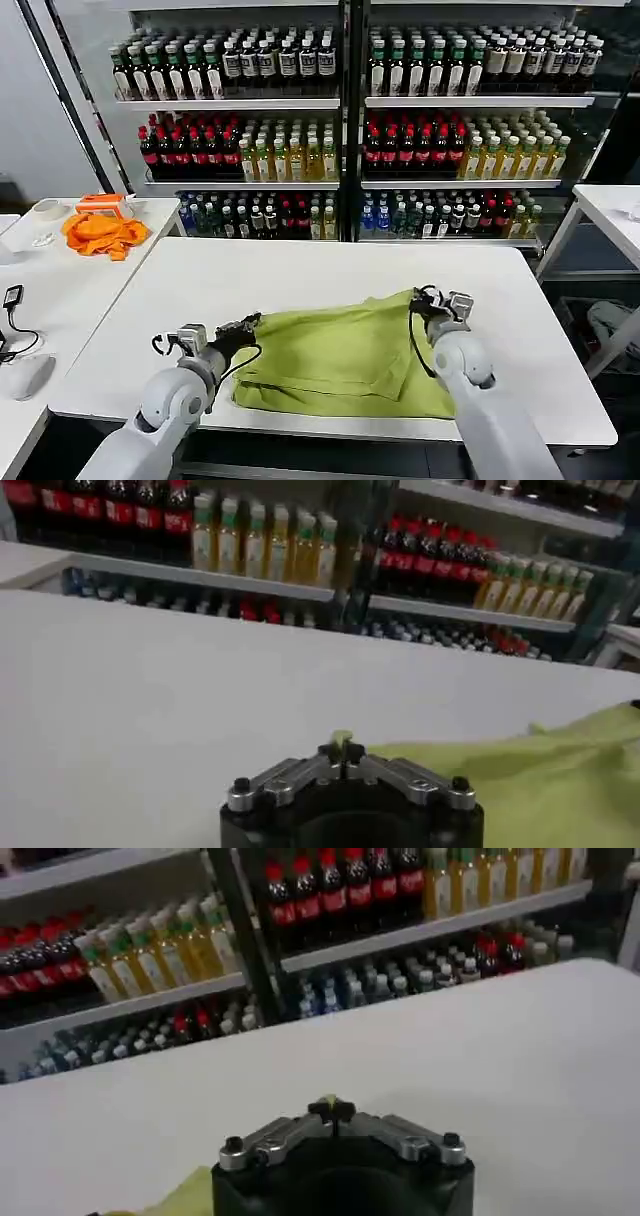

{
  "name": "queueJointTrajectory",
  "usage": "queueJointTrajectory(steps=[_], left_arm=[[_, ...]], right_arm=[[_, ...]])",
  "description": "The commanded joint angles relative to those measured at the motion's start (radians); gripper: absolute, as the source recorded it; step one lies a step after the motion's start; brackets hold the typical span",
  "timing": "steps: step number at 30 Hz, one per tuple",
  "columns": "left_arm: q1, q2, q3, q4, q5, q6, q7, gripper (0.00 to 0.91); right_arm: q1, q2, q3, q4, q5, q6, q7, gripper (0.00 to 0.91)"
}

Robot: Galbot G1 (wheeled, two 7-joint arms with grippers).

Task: Fold and organize the clothes.

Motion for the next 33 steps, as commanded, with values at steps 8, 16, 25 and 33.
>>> queueJointTrajectory(steps=[8, 16, 25, 33], left_arm=[[0.081, 0.006, -0.025, -0.059, 0.01, 0.006, 0.0, 0.02], [0.16, 0.028, -0.051, -0.104, 0.018, 0.005, 0.003, 0.02], [0.182, 0.023, -0.046, -0.078, 0.08, -0.012, 0.021, 0.151], [0.183, 0.025, -0.056, -0.081, 0.142, -0.013, 0.037, 0.907]], right_arm=[[-0.327, -0.05, 0.053, 0.325, -0.093, 0.005, -0.038, 0.0], [-0.468, -0.03, 0.083, 0.389, -0.133, 0.015, -0.044, 0.0], [-0.486, -0.016, 0.098, 0.348, -0.142, 0.015, -0.042, 0.907], [-0.477, 0.0, 0.087, 0.344, -0.185, -0.01, -0.062, 0.907]])
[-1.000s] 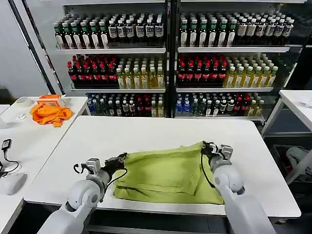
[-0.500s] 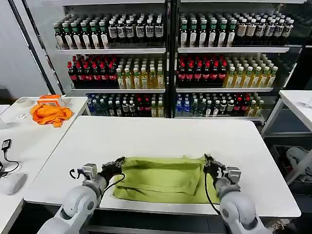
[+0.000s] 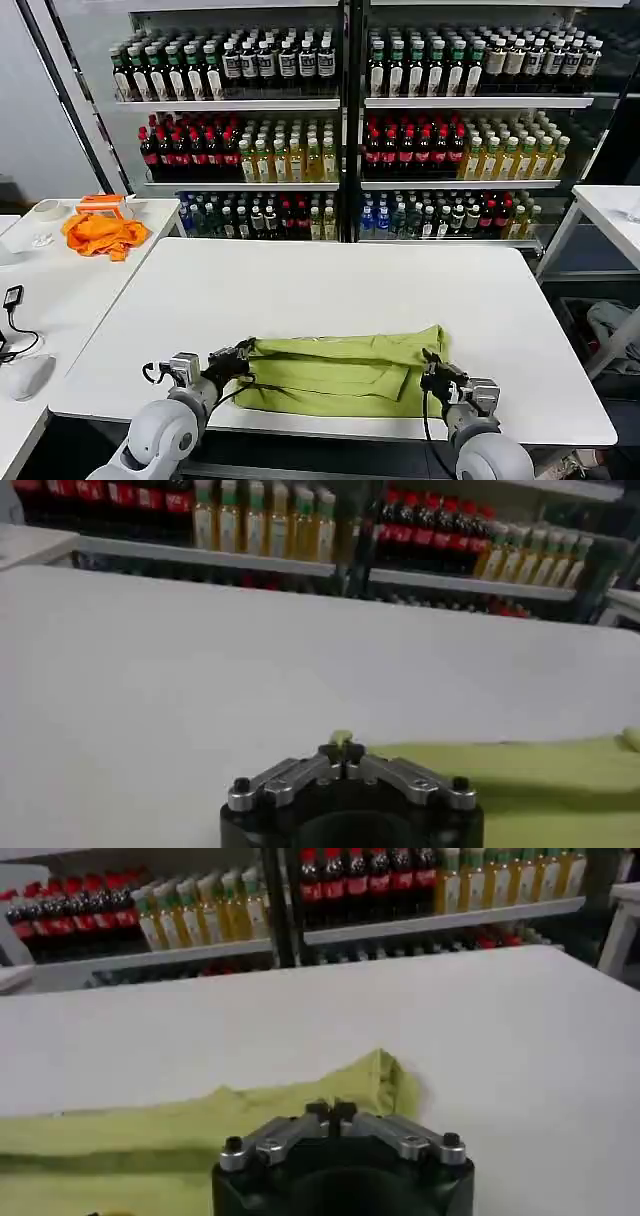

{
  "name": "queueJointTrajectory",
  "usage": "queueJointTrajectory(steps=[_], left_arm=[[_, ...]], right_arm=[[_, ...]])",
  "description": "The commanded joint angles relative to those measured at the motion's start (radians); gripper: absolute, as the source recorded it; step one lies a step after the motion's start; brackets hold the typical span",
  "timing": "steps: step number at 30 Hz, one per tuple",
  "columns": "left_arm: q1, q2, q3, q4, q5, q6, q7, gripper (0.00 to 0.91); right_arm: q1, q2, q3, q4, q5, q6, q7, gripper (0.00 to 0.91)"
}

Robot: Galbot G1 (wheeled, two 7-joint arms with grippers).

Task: Fold and organize the clothes.

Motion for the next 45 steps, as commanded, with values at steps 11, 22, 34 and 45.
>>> queueJointTrajectory(steps=[11, 22, 34, 45], left_arm=[[0.178, -0.107, -0.092, -0.119, 0.13, -0.056, -0.094, 0.907], [0.183, -0.267, -0.071, -0.065, 0.099, -0.098, -0.163, 0.907], [0.177, -0.303, -0.02, -0.01, 0.198, -0.16, -0.167, 0.02], [0.187, -0.313, -0.018, 0.026, 0.221, -0.214, -0.163, 0.01]], right_arm=[[-0.13, 0.018, 0.034, 0.105, -0.077, 0.024, -0.014, 0.907], [-0.165, 0.054, 0.027, 0.098, -0.103, 0.046, -0.012, 0.907], [-0.169, 0.065, 0.033, 0.09, -0.103, 0.057, -0.008, 0.907], [-0.162, 0.084, 0.023, 0.077, -0.105, 0.063, 0.001, 0.907]])
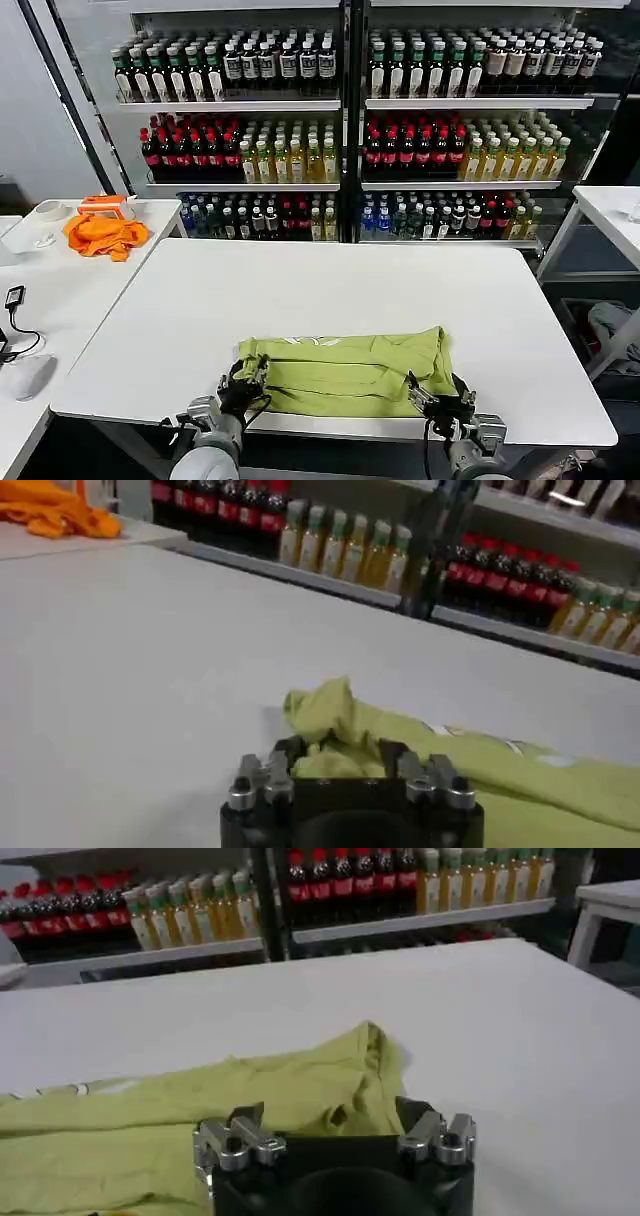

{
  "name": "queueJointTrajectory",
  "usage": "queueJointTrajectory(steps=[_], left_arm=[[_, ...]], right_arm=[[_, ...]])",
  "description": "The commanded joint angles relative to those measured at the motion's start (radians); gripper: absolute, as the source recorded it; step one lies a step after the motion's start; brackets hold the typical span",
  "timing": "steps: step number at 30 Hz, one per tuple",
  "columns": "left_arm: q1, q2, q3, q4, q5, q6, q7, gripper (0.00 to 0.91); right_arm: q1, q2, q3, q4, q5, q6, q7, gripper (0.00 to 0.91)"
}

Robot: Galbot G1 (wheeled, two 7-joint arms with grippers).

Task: Fold and organize the clothes.

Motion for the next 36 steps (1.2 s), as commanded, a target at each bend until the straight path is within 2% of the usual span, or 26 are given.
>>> queueJointTrajectory(steps=[1, 14, 20, 25, 32, 36], left_arm=[[0.011, -0.025, 0.003, 0.028, 0.028, -0.038, -0.008, 0.01], [0.012, -0.067, -0.056, 0.009, -0.076, -0.065, 0.013, 0.01], [0.01, -0.045, -0.129, -0.032, -0.142, -0.048, 0.032, 0.01], [0.004, 0.037, -0.232, -0.066, -0.187, -0.04, 0.04, 0.02], [0.003, 0.22, -0.414, -0.072, -0.294, -0.016, 0.045, 0.02], [-0.016, 0.267, -0.47, -0.092, -0.418, 0.002, 0.039, 0.02]], right_arm=[[-0.004, 0.004, -0.001, 0.0, -0.004, 0.002, 0.0, 0.907], [-0.026, 0.023, -0.008, 0.009, -0.023, 0.01, 0.003, 0.907], [-0.037, 0.023, -0.005, 0.016, -0.025, 0.014, 0.001, 0.907], [-0.04, 0.026, -0.002, 0.025, -0.025, 0.015, 0.0, 0.907], [-0.035, 0.02, 0.005, 0.034, -0.02, 0.014, -0.002, 0.907], [-0.037, 0.021, 0.005, 0.03, -0.02, 0.015, -0.003, 0.907]])
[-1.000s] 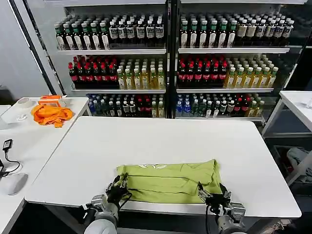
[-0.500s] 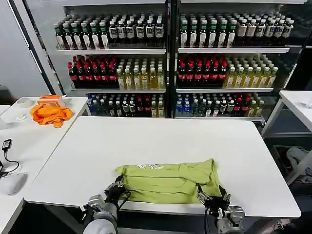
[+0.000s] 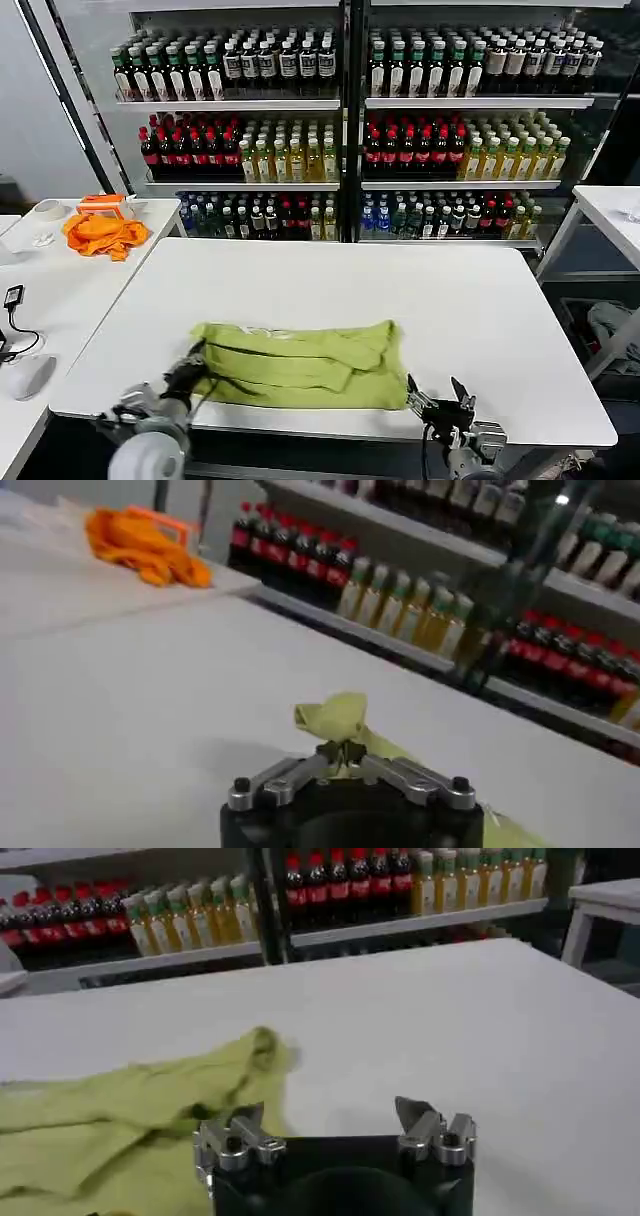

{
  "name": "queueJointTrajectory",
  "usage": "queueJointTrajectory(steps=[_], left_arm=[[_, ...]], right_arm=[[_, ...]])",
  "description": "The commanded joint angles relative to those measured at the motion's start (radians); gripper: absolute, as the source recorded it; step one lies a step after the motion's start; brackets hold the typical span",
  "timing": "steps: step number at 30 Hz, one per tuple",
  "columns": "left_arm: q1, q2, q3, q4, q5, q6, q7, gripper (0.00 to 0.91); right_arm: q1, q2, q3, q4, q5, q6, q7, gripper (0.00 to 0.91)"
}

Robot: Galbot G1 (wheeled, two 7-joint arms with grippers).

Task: Fold and organize the clothes.

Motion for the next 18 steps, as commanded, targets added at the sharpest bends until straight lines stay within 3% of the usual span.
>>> queueJointTrajectory(steps=[1, 6, 11, 18], left_arm=[[-0.02, 0.183, -0.21, -0.052, -0.252, 0.026, 0.004, 0.01], [-0.027, 0.149, -0.144, -0.177, -0.41, 0.051, 0.015, 0.02], [-0.074, 0.059, -0.039, -0.222, -0.599, 0.089, -0.02, 0.02], [-0.085, -0.025, 0.131, -0.227, -0.639, 0.083, -0.029, 0.02]], right_arm=[[-0.001, 0.001, -0.001, -0.003, -0.001, 0.001, 0.0, 0.907], [-0.005, -0.001, -0.004, -0.003, -0.009, 0.0, -0.002, 0.907], [-0.012, -0.001, -0.012, -0.004, -0.023, 0.001, -0.004, 0.907], [-0.012, 0.003, -0.027, -0.009, -0.041, 0.007, -0.009, 0.907]])
